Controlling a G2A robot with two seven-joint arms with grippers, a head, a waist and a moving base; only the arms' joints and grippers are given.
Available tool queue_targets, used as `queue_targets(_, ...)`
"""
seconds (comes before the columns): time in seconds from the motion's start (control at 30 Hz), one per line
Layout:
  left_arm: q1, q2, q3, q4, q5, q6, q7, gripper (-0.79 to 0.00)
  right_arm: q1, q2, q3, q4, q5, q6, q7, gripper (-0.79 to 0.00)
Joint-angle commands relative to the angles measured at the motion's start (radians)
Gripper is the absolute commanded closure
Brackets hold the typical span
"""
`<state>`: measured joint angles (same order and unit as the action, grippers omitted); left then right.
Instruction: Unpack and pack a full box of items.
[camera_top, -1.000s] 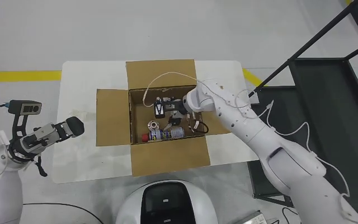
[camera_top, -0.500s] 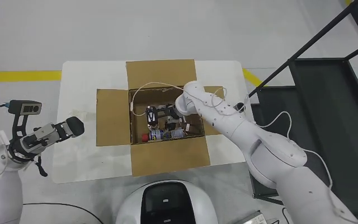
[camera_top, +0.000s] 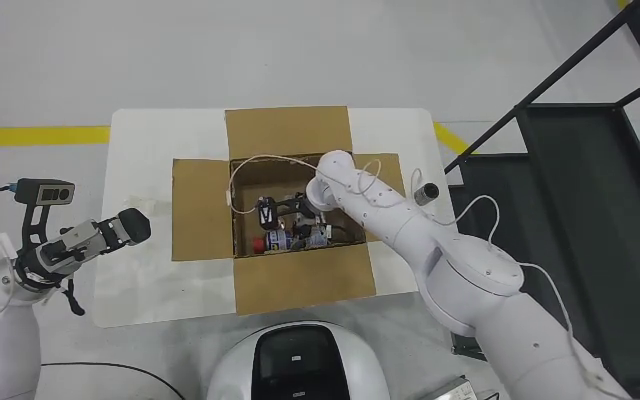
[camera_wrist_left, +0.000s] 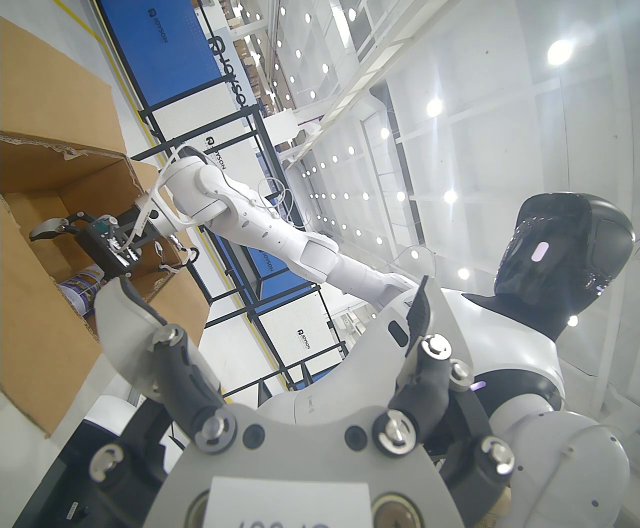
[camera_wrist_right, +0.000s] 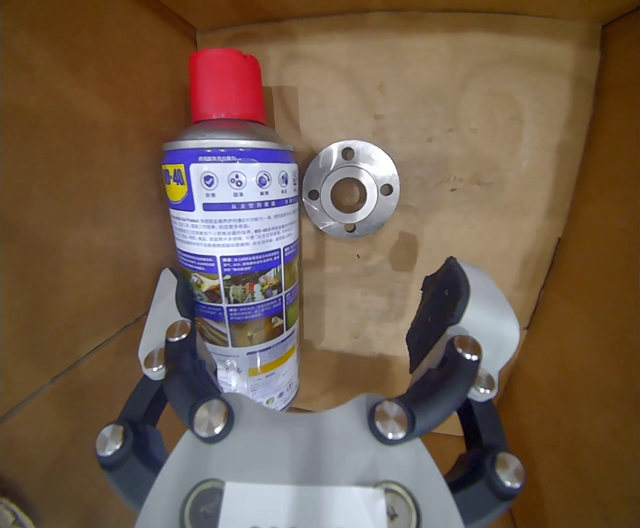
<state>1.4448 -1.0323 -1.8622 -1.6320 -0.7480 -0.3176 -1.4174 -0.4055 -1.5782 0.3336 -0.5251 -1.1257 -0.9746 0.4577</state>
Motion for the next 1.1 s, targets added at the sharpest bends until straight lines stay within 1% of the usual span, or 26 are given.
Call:
queue_targets(0.0, 0.000, 0.000, 0.000, 0.000, 0.000, 0.000, 0.000, -0.785, 0.004, -0.011, -0.008, 0.016, -0.015, 0.009, 0.001, -0.785)
queue_targets(0.1, 0.000, 0.000, 0.000, 0.000, 0.000, 0.000, 0.000, -0.785, 0.008, -0.027, -0.013, 0.044, -0.025, 0.016, -0.018, -0.785)
queue_targets(0.13, 0.000, 0.000, 0.000, 0.000, 0.000, 0.000, 0.000, -0.785, 0.009, -0.032, -0.015, 0.055, -0.031, 0.020, -0.020, -0.659)
queue_targets(0.17, 0.000, 0.000, 0.000, 0.000, 0.000, 0.000, 0.000, -0.785, 0.010, -0.037, -0.015, 0.065, -0.033, 0.022, -0.026, -0.477)
queue_targets(0.2, 0.000, 0.000, 0.000, 0.000, 0.000, 0.000, 0.000, -0.785, 0.011, -0.041, -0.016, 0.074, -0.036, 0.021, -0.031, -0.348)
queue_targets(0.23, 0.000, 0.000, 0.000, 0.000, 0.000, 0.000, 0.000, -0.785, 0.013, -0.044, -0.017, 0.082, -0.040, 0.022, -0.033, -0.200)
queue_targets(0.27, 0.000, 0.000, 0.000, 0.000, 0.000, 0.000, 0.000, -0.785, 0.015, -0.048, -0.018, 0.088, -0.043, 0.021, -0.038, -0.077)
queue_targets(0.3, 0.000, 0.000, 0.000, 0.000, 0.000, 0.000, 0.000, -0.785, 0.017, -0.051, -0.018, 0.093, -0.046, 0.019, -0.044, 0.000)
queue_targets(0.5, 0.000, 0.000, 0.000, 0.000, 0.000, 0.000, 0.000, -0.785, 0.037, -0.059, -0.020, 0.114, -0.077, -0.004, -0.090, 0.000)
queue_targets(0.7, 0.000, 0.000, 0.000, 0.000, 0.000, 0.000, 0.000, -0.785, 0.057, -0.048, -0.019, 0.110, -0.125, -0.038, -0.174, 0.000)
queue_targets(0.93, 0.000, 0.000, 0.000, 0.000, 0.000, 0.000, 0.000, -0.785, 0.065, -0.008, -0.043, 0.077, -0.160, -0.038, -0.264, 0.000)
queue_targets(1.07, 0.000, 0.000, 0.000, 0.000, 0.000, 0.000, 0.000, -0.785, 0.069, 0.023, -0.072, 0.073, -0.160, -0.038, -0.254, 0.000)
